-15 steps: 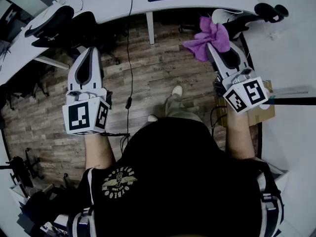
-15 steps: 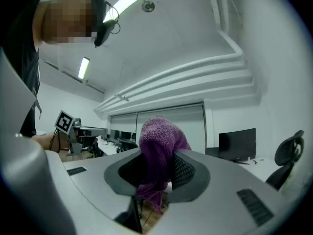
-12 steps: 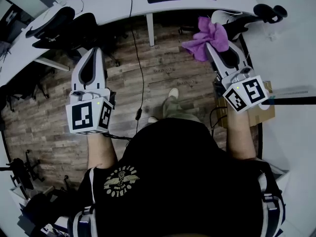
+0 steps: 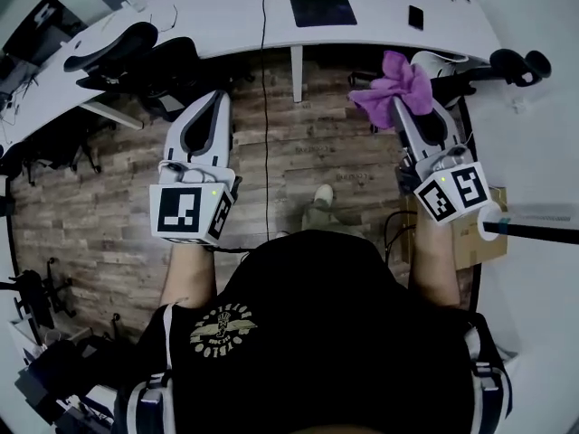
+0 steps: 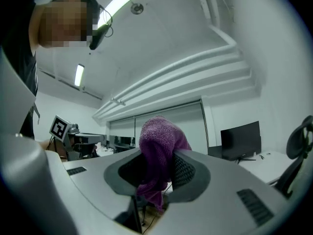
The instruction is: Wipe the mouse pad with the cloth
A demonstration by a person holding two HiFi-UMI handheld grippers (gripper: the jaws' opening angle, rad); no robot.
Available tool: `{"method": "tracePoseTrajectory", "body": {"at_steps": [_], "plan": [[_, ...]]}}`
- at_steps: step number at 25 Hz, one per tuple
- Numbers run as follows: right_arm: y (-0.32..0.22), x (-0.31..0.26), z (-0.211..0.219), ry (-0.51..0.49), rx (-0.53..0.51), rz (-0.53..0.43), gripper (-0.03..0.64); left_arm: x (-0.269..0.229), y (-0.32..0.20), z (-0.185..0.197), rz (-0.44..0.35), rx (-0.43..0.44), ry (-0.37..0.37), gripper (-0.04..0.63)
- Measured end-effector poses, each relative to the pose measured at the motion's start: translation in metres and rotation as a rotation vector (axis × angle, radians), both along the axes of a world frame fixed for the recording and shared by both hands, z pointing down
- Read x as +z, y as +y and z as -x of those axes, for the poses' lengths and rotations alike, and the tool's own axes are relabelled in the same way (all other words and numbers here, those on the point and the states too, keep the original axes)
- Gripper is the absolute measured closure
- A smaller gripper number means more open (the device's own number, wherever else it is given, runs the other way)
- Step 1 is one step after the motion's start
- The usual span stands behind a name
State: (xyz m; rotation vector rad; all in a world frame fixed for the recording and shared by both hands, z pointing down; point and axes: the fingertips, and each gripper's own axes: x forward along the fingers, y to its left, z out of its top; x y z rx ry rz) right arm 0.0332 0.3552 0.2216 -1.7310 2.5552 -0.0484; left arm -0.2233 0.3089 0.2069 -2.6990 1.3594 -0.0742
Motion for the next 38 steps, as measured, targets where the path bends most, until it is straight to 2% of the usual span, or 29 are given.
{"method": "tracePoseTrajectory", "body": {"at_steps": [6,12,17,23,28,38], "plan": [[-0.047,0.020,-0.012,-0.014,-0.018,0.045,0.505,0.022,-0.047,-0.001,0.061,-0.046,0.004,0.593],[-0.081,0.018,-0.028,-0.011,-0.046,0.048,0.505,0.020,-0.091,-0.002,0.051,-0.110,0.021,0.594],[-0.101,0.007,-0.063,-0.026,-0.045,0.027,0.505,0.008,-0.116,-0.017,0.034,-0.153,0.020,0.593],[-0.121,-0.003,-0.106,-0.045,-0.055,-0.003,0.505,-0.011,-0.134,-0.054,-0.015,-0.176,0.048,0.593],[-0.138,0.002,-0.138,-0.069,-0.059,0.002,0.505,-0.011,-0.143,-0.087,-0.019,-0.169,0.030,0.594],[-0.153,0.016,-0.151,-0.105,-0.078,0.019,0.505,-0.003,-0.154,-0.103,0.003,-0.182,-0.008,0.593]]}}
